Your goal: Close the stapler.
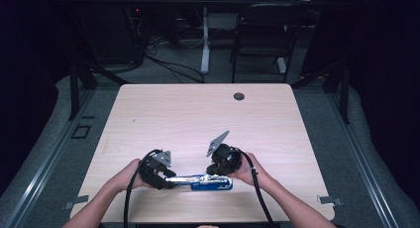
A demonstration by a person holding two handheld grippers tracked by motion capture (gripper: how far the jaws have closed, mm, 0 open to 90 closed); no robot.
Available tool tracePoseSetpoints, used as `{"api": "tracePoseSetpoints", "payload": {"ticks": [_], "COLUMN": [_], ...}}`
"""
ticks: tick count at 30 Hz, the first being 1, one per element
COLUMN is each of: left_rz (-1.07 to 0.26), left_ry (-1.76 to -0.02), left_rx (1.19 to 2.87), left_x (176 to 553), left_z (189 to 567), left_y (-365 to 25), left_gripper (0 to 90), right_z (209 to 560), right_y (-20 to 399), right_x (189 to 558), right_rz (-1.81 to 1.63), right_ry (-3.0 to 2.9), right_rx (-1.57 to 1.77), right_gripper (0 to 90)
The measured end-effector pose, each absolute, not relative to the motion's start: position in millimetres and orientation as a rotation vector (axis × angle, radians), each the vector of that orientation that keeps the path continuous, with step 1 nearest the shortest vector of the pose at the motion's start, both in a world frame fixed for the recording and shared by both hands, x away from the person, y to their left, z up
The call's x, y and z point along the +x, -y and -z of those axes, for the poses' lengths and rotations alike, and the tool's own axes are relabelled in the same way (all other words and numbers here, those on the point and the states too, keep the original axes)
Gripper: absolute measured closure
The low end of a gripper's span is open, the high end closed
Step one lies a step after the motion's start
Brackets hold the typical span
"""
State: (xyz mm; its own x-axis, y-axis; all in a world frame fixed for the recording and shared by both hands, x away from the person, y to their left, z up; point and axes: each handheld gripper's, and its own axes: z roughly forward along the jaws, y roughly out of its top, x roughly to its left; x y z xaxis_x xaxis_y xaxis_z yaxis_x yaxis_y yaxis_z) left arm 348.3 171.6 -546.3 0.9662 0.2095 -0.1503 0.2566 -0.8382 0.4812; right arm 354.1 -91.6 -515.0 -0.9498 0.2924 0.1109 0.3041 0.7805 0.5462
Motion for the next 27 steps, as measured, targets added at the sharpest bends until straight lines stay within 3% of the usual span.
{"api": "tracePoseSetpoints", "payload": {"ticks": [4, 27], "left_rz": [0.138, 0.082], "left_ry": [-0.313, -0.217], "left_rx": [2.619, 2.583], "left_x": [349.3, 344.1], "left_z": [551.3, 536.3], "left_y": [-169.5, -171.7], "left_gripper": [61.1, 65.1], "right_z": [513.7, 512.9], "right_y": [96.1, 91.2], "right_x": [355.4, 351.3], "right_rz": [0.919, 0.935], "right_ry": [2.945, 2.954], "right_rx": [-0.511, -0.483], "right_gripper": [85.3, 87.5]}}
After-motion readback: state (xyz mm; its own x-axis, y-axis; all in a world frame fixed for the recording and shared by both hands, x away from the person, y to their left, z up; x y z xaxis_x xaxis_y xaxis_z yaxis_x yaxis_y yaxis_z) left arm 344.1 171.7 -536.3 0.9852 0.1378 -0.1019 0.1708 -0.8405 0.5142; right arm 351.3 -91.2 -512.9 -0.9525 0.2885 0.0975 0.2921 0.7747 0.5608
